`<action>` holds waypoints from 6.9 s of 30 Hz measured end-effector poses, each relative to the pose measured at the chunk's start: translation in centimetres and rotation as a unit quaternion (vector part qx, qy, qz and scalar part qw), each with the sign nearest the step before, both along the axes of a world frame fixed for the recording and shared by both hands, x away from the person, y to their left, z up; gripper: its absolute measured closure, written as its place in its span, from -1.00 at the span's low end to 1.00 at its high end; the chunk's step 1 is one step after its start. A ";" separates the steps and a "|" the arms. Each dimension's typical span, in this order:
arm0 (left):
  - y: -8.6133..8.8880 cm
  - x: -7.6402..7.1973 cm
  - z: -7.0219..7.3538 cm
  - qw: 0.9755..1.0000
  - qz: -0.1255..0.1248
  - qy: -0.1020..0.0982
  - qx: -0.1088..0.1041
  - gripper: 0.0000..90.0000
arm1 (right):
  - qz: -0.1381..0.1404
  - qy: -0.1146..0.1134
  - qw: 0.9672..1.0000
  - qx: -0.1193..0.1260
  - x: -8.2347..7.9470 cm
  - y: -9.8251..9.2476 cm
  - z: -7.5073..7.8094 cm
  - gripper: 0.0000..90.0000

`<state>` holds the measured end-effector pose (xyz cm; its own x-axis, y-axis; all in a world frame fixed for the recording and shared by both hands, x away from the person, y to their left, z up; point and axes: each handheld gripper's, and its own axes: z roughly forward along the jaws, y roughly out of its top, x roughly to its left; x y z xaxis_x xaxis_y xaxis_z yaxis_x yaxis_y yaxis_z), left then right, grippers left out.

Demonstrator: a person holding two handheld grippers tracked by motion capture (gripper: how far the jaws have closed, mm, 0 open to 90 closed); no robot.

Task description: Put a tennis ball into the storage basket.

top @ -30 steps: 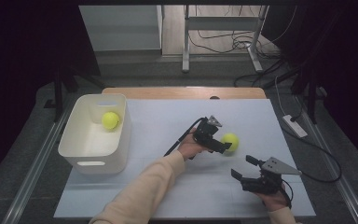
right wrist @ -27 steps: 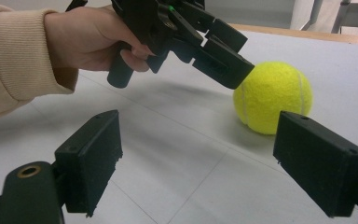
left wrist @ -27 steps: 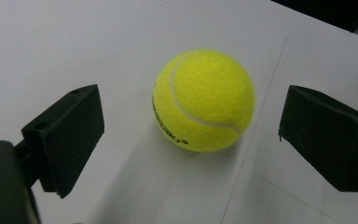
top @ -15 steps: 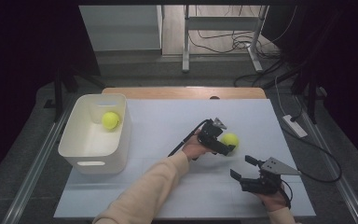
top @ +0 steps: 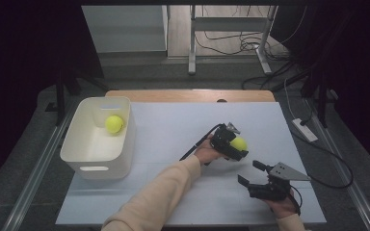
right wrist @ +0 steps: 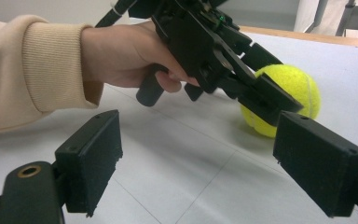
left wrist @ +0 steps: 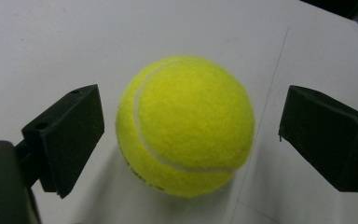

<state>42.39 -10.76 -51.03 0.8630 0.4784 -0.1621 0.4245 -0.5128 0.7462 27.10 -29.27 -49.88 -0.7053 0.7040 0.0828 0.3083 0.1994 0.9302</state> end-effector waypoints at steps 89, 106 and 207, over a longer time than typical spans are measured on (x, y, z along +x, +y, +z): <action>8.9 -1.3 4.3 0.998 0.054 -0.017 -0.021 -0.40 | -0.008 0.006 1.000 -0.022 0.2 -0.1 -0.6 -0.65; 10.5 -2.1 5.3 0.997 0.066 -0.028 -0.037 -0.40 | -0.018 0.006 1.000 -0.023 0.2 -0.2 -0.6 -0.65; 20.4 -5.3 10.3 0.984 0.143 -0.081 -0.071 -0.40 | -0.025 0.007 0.999 -0.033 0.2 -0.1 -0.8 -0.65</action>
